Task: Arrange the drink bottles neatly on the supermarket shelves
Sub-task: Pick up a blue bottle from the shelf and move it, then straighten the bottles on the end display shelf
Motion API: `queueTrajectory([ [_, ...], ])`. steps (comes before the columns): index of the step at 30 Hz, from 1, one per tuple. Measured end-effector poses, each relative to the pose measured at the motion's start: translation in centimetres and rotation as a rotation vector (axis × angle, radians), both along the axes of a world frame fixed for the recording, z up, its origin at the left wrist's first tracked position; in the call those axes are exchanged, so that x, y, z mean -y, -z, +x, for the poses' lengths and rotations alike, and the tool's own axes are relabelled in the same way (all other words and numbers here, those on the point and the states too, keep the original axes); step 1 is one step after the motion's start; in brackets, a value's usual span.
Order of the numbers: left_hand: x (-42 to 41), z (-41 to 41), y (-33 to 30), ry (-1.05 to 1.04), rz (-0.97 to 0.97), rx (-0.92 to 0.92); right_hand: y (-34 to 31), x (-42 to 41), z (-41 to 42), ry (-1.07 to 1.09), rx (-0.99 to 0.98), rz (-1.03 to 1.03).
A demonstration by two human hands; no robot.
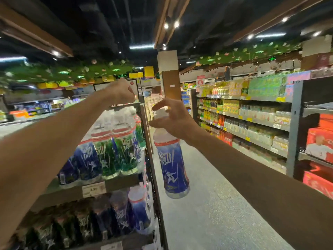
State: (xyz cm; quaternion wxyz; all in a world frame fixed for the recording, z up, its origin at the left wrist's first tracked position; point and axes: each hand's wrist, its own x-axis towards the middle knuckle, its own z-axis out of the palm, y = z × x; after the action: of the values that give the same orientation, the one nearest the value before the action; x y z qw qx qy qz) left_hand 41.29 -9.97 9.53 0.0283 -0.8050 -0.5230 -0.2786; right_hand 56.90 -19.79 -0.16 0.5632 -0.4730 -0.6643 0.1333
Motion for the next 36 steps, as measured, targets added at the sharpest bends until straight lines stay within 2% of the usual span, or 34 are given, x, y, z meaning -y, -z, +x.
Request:
queueTrajectory([
  [4,-3.6,4.0,0.0,-0.06,-0.093,-0.171,0.5,-4.8,4.6,-0.054,-0.025,-0.019],
  [9,-10.7,5.9,0.4,-0.125,-0.141,-0.247,1.7,-12.2,7.0,-0.076,0.055,0.038],
  [21,-16.7,6.6,1.1,-0.37,-0.262,-0.17,0.6,-27.1,9.6,-0.483,0.016,0.031],
  [32,-15.7,10.9,3.1,-0.84,-0.173,-0.279,0.5,-35.2,11.3,-0.824,-0.049,-0.006],
  [36,-13.4,11.2,3.5,-1.005,-0.261,-0.278,0.6,-35.6,12.6,-0.934,-0.044,-0.014],
])
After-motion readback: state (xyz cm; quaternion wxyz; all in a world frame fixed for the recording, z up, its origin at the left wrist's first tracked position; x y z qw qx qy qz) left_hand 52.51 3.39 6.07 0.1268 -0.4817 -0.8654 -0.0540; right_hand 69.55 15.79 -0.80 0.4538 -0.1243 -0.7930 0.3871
